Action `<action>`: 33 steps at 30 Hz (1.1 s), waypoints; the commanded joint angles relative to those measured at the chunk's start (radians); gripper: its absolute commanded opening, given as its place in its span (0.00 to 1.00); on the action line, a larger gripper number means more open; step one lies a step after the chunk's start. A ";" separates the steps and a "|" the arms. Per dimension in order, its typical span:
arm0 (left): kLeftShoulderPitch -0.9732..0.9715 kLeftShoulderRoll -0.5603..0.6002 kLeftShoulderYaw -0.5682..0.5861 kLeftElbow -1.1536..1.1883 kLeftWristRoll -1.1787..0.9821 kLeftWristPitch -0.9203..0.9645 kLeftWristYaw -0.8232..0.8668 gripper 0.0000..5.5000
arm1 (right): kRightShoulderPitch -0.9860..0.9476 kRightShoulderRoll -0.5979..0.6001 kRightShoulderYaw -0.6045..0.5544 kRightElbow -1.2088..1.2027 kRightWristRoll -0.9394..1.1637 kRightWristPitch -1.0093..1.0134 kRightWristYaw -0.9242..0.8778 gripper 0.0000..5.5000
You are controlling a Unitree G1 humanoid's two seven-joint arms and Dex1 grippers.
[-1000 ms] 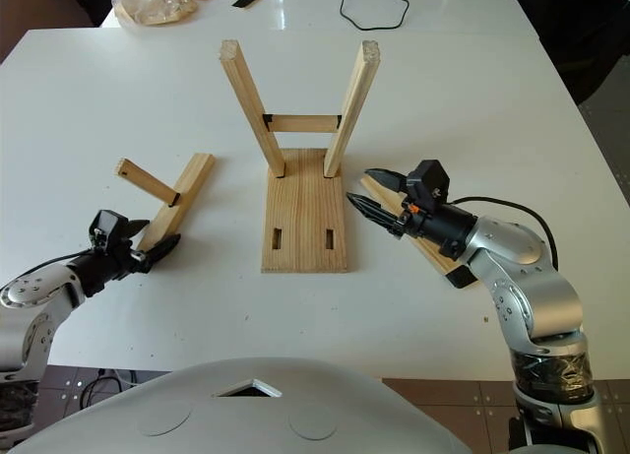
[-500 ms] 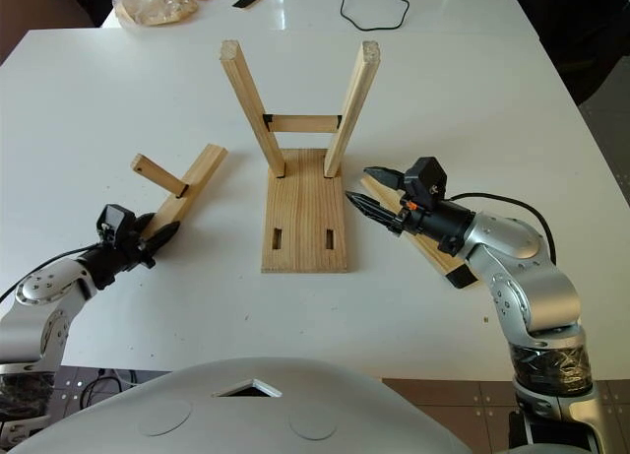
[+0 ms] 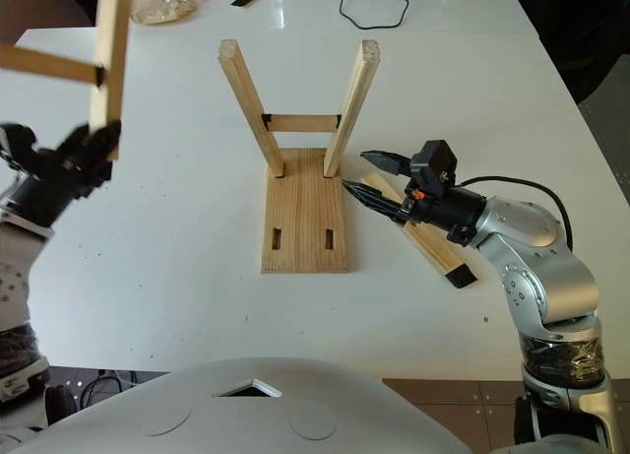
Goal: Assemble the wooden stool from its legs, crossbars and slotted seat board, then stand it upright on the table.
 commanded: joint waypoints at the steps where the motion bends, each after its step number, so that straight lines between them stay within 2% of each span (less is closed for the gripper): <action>1: -0.107 0.092 0.014 -0.203 -0.361 0.100 0.024 0.37 | -0.148 -0.001 -0.013 -0.060 0.168 0.089 -0.001 0.50; 3: -0.116 0.126 -0.021 -0.277 -0.468 0.123 0.015 0.37 | -0.219 0.008 -0.026 -0.059 0.264 0.132 -0.023 0.50; 6: -0.132 0.149 -0.104 -0.332 -0.559 0.146 0.017 0.37 | -0.315 -0.004 -0.049 -0.055 0.446 0.204 -0.035 0.58; 11: -0.131 0.150 -0.213 -0.353 -0.541 0.138 -0.015 0.37 | -0.439 -0.036 -0.046 -0.014 0.602 0.294 -0.046 0.70; 17: -0.072 0.207 -0.282 -0.372 -0.440 0.144 -0.175 0.37 | -0.518 -0.055 -0.001 0.066 0.619 0.340 0.055 0.70; 26: -0.149 0.223 -0.396 -0.325 -0.254 0.100 -0.329 0.37 | -0.547 -0.067 0.015 0.101 0.605 0.364 0.158 0.70; 33: -0.221 0.179 -0.450 -0.320 -0.200 0.081 -0.306 0.37 | -0.523 -0.079 0.069 0.084 0.521 0.353 0.231 0.51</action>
